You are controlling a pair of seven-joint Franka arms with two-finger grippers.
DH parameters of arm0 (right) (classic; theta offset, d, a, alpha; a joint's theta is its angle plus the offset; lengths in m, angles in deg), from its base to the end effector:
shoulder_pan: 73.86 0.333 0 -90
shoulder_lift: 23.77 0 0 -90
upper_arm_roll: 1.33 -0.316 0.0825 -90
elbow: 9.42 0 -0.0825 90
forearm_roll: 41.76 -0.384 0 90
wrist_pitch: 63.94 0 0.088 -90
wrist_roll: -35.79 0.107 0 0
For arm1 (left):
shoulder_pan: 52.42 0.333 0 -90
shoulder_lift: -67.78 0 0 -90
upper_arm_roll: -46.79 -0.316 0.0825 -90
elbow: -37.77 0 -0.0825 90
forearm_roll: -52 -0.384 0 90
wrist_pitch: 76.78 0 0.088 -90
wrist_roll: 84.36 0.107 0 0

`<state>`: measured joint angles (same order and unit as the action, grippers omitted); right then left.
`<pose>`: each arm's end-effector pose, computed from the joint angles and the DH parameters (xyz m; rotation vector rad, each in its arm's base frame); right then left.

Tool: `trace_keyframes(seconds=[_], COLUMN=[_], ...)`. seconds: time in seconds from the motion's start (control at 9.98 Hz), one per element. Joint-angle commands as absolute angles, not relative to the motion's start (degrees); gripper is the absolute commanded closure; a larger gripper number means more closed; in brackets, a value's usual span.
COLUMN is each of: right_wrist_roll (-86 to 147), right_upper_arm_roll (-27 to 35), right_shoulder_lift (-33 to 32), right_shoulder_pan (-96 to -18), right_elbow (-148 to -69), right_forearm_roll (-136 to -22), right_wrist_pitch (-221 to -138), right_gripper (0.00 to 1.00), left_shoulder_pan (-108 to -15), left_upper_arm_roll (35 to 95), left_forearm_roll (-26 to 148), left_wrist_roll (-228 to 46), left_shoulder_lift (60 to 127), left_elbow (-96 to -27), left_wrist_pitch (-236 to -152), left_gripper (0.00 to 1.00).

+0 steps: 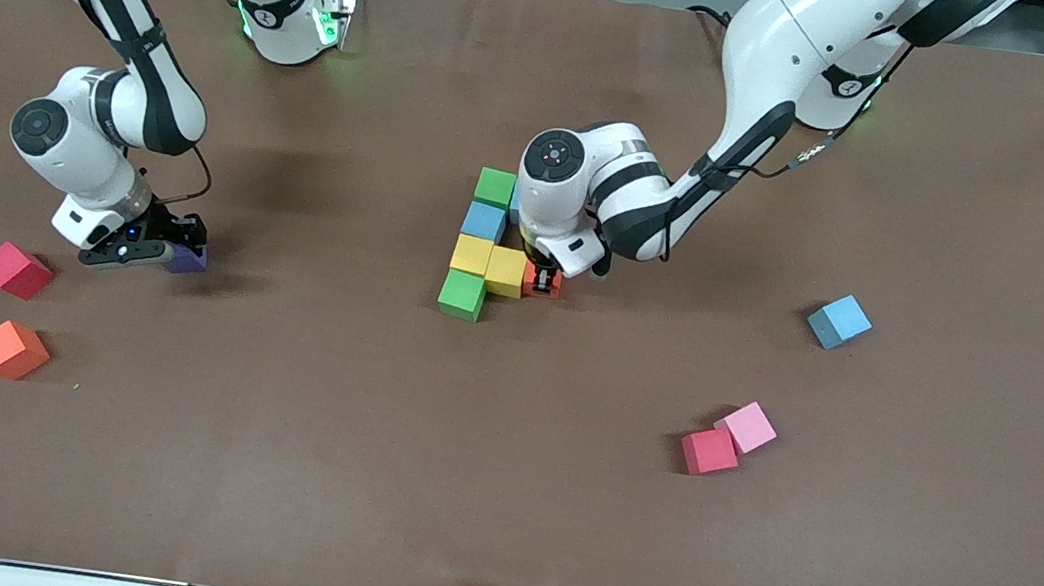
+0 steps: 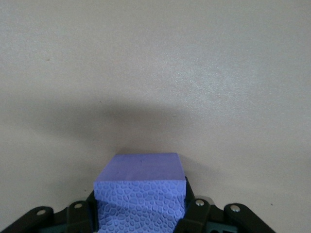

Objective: Arrange 11 blocks into digit 3
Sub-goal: 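Place orange at the shape with the left gripper while the right gripper grasps purple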

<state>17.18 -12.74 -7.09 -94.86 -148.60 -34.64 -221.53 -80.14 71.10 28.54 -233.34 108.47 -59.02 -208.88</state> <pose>0.4884 -0.0735 0.1941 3.1115 0.4103 0.0618 0.4443 -0.5076 0.2108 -2.2927 -2.1396 -0.0441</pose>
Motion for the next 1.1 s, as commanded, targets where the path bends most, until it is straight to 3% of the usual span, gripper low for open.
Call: trace_keyframes(seconds=[0.0,0.3,0.4,0.6,1.0], right_wrist_roll=[17.7,32.6,37.7,48.2,74.2], right_upper_arm_roll=[-13.7,-15.3,-15.2,-15.2,-15.0], right_shoulder_lift=[-8.6,-10.2,-10.1,-8.6,3.4], right_shoulder_pan=[-95.8,-88.4,-85.1,-79.2,-64.6], right_elbow=[-148.0,-128.6,-123.7,-119.8,-104.8], right_forearm_roll=[-33.9,-36.3,-38.7,-40.5,-40.0], right_wrist_pitch=[-220.7,-195.0,-191.2,-190.8,-190.5], right_gripper=[1.00,1.00,1.00,1.00,1.00], left_shoulder_pan=[-80.5,-79.6,-79.4,-75.8,-61.9], left_upper_arm_roll=[70.8,71.0,71.0,71.2,71.5], left_forearm_roll=[26.4,26.3,26.2,26.3,27.1], left_wrist_roll=[-234.9,-234.7,-234.1,-231.4,-228.1], left_shoulder_lift=[108.7,105.8,104.1,100.4,98.5], left_elbow=[-58.3,-58.6,-58.6,-58.7,-57.9], left_wrist_pitch=[-208.3,-207.0,-205.0,-201.9,-201.4], left_gripper=[0.00,0.00,0.00,0.00,0.00])
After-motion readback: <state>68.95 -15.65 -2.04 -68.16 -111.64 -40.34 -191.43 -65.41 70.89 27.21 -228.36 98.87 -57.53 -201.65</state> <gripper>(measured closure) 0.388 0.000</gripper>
